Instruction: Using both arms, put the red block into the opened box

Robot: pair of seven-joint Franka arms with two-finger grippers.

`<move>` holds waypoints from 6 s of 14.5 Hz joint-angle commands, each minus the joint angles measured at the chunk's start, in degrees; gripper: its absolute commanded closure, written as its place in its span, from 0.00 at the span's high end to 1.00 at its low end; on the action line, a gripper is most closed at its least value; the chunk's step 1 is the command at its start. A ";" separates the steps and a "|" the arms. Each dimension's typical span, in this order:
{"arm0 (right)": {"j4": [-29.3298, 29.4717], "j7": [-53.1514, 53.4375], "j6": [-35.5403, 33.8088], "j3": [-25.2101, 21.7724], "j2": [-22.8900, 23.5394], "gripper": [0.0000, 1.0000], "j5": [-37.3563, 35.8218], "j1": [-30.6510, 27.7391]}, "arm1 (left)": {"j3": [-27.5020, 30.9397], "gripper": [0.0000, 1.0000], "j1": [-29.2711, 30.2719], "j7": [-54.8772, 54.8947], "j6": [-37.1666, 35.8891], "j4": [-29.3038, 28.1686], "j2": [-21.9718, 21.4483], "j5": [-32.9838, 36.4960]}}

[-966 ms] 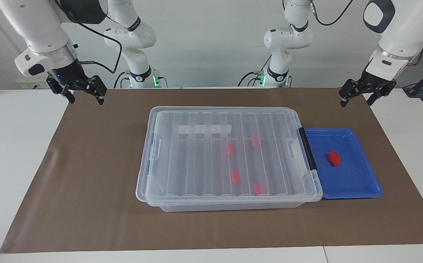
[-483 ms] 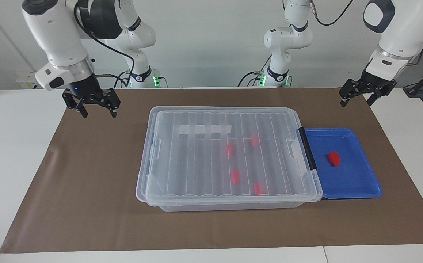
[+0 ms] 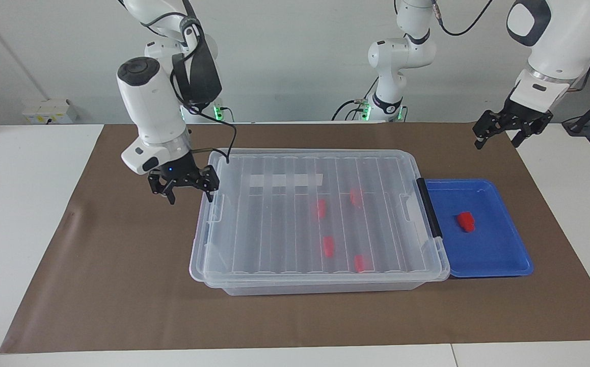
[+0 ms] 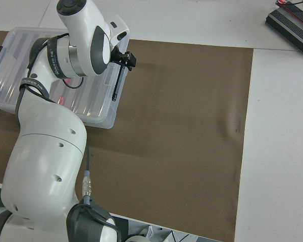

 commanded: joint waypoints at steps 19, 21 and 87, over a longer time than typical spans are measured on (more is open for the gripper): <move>-2.30 -2.27 1.13 -0.33 1.00 1.00 -4.05 -6.02 | 0.42 1.00 1.96 0.07 18.56 -15.59 -4.08 -0.46; -2.21 -2.27 1.04 -0.33 1.00 1.00 -4.67 -6.29 | 0.33 1.00 2.31 0.08 21.81 -18.31 -3.90 -0.37; 4.28 -3.50 -27.42 -0.94 -14.73 1.00 -1.86 -13.24 | -3.98 0.00 -10.61 -50.20 14.08 -3.55 7.54 -0.72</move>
